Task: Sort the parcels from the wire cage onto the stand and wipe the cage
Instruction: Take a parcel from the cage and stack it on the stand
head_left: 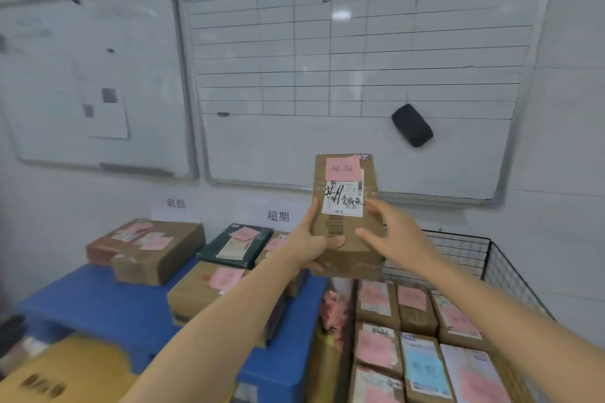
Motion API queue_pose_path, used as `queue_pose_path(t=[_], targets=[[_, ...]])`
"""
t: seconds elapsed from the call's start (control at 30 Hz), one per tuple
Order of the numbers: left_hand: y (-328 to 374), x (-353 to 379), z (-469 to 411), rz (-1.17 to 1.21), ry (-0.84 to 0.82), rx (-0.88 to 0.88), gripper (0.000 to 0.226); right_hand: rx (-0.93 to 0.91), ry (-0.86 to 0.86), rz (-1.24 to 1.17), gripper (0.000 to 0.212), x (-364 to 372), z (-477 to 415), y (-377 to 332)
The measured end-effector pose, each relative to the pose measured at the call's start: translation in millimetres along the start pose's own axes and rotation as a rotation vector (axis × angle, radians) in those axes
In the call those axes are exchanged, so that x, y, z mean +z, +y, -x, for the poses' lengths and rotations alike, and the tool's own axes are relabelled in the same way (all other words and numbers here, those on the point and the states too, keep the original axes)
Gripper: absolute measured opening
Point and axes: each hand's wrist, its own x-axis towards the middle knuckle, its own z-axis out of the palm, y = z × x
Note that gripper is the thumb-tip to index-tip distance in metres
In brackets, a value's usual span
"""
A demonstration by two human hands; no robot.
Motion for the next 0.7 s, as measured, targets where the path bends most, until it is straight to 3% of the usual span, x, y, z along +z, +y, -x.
queue_pose_path(t=[0.3, 0.7], targets=[[-9, -135, -9, -0.073, -0.022, -0.034, 0.099, 0.007, 0.048, -0.073, 0.063, 91, -56, -83], [-54, -276, -17, 0.004, 0.104, -0.158, 0.099, -0.13, -0.09, -0.103, 0.062, 185, -118, -162]])
